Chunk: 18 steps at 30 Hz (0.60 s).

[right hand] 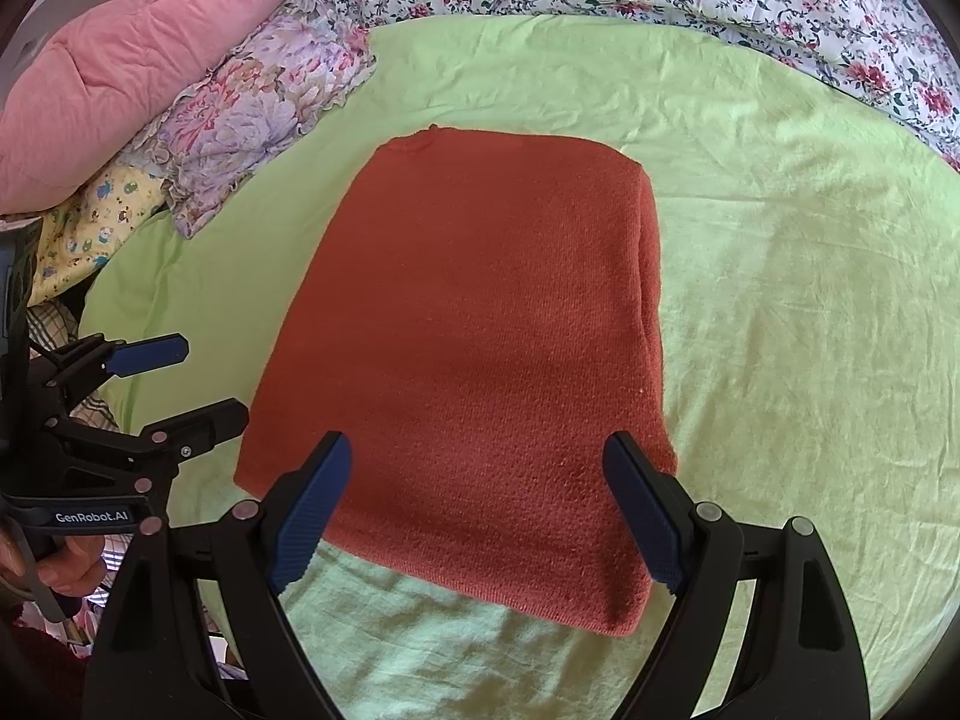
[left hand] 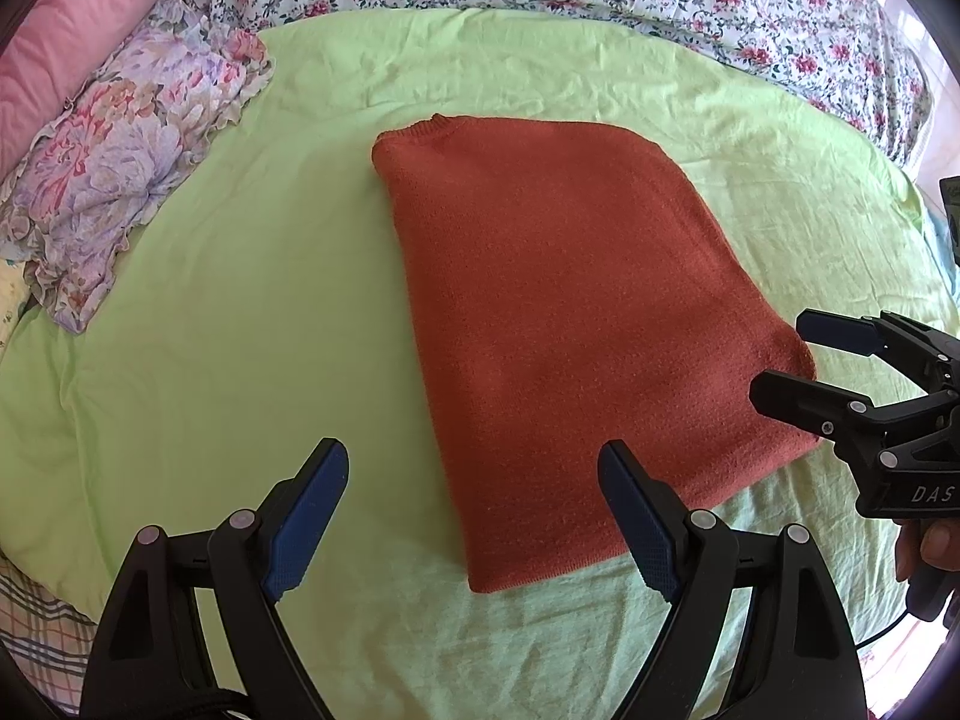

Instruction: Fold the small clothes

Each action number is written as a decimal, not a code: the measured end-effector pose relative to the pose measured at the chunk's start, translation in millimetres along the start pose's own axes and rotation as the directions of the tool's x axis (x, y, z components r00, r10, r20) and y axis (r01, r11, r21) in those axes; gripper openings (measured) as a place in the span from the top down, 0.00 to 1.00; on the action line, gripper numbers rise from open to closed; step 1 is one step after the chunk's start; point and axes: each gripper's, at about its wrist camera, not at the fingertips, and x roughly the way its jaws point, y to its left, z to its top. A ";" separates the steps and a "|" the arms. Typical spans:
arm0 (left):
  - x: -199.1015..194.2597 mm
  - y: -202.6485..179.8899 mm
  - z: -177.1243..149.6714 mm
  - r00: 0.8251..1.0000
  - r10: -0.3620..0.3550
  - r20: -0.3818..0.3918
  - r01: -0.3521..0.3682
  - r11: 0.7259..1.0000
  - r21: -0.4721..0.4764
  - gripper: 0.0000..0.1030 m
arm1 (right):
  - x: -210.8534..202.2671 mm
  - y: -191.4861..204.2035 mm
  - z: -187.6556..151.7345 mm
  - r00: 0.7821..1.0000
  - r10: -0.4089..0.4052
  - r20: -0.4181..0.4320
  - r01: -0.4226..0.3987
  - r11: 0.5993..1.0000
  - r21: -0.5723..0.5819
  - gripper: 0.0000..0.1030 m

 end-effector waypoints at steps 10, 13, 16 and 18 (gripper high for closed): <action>1.8 -0.8 1.6 1.000 -0.001 -0.001 0.001 1.000 -0.003 0.17 | 0.5 0.2 1.9 1.000 0.003 0.001 -0.003 1.000 0.003 0.17; 1.6 -1.0 1.4 1.000 0.000 -0.001 0.000 1.000 -0.003 0.17 | 0.7 0.7 2.4 1.000 0.003 0.001 -0.003 1.000 0.003 0.17; 1.7 -0.9 1.4 1.000 -0.001 -0.002 0.001 1.000 -0.003 0.17 | 1.0 1.3 3.9 1.000 0.004 0.002 -0.004 1.000 0.002 0.17; 1.8 -1.3 2.0 1.000 -0.001 -0.001 0.001 1.000 -0.002 0.17 | 0.5 0.9 4.6 1.000 0.004 0.004 -0.004 1.000 0.001 0.17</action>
